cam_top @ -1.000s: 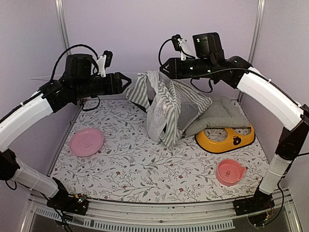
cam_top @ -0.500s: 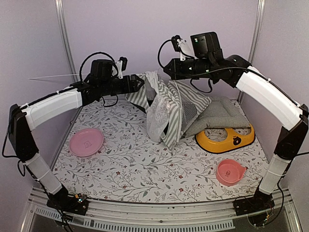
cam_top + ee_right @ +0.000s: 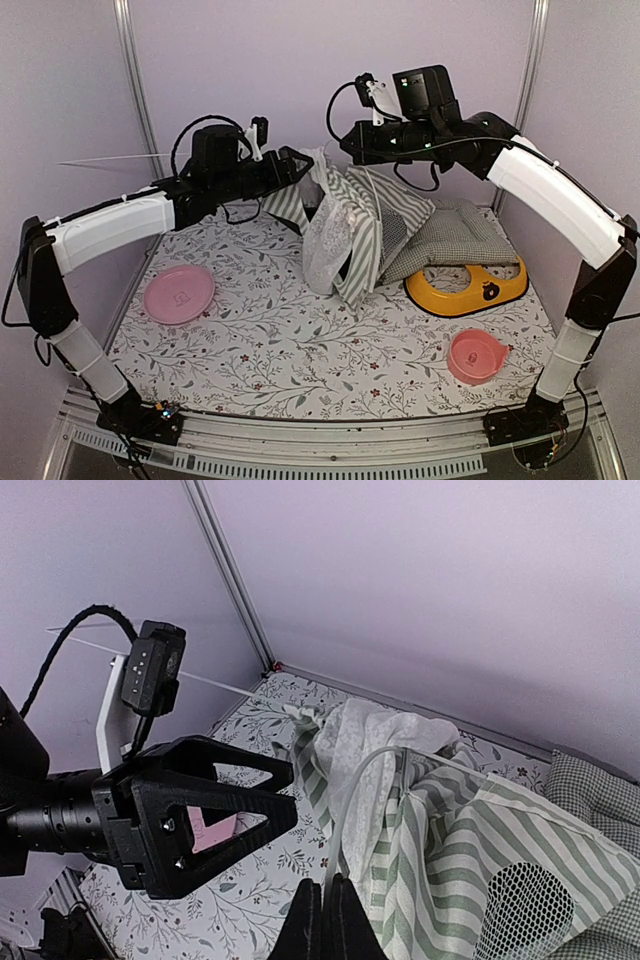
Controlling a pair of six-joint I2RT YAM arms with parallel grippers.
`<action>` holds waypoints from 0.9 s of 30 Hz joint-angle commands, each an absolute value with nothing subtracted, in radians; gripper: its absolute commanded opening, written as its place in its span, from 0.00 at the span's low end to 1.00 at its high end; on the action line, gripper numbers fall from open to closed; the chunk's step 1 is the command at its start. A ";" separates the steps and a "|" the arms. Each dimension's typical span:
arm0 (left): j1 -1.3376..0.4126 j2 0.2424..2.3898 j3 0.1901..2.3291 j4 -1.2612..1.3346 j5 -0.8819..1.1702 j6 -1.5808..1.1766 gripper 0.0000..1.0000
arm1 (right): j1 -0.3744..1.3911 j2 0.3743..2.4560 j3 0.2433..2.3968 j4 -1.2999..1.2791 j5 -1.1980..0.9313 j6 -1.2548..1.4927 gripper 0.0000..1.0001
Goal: Set up the pet tent
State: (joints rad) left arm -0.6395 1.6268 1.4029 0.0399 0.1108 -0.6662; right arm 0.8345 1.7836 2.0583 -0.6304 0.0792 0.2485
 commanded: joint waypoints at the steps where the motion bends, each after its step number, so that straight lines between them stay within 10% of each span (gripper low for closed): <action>1: -0.650 1.683 1.456 0.062 0.037 -0.763 0.74 | 0.848 1.806 2.087 -0.649 0.053 0.244 0.01; 9: -0.650 1.809 1.576 0.084 0.047 -0.814 0.71 | 0.848 1.809 2.088 -0.660 0.064 0.246 0.00; 20: -0.650 1.820 1.613 0.159 0.131 -0.772 0.02 | 0.849 1.832 2.102 -0.705 0.115 0.244 0.00; 27: -0.652 1.723 1.477 0.353 0.251 -0.766 0.00 | 0.848 1.850 2.117 -0.756 0.169 0.248 0.00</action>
State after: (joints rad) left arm -0.6395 1.8221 1.5372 0.1505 0.1265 -0.7849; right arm 0.8379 1.8057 2.1056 -0.6838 0.1474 0.2504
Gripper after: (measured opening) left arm 0.025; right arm 0.032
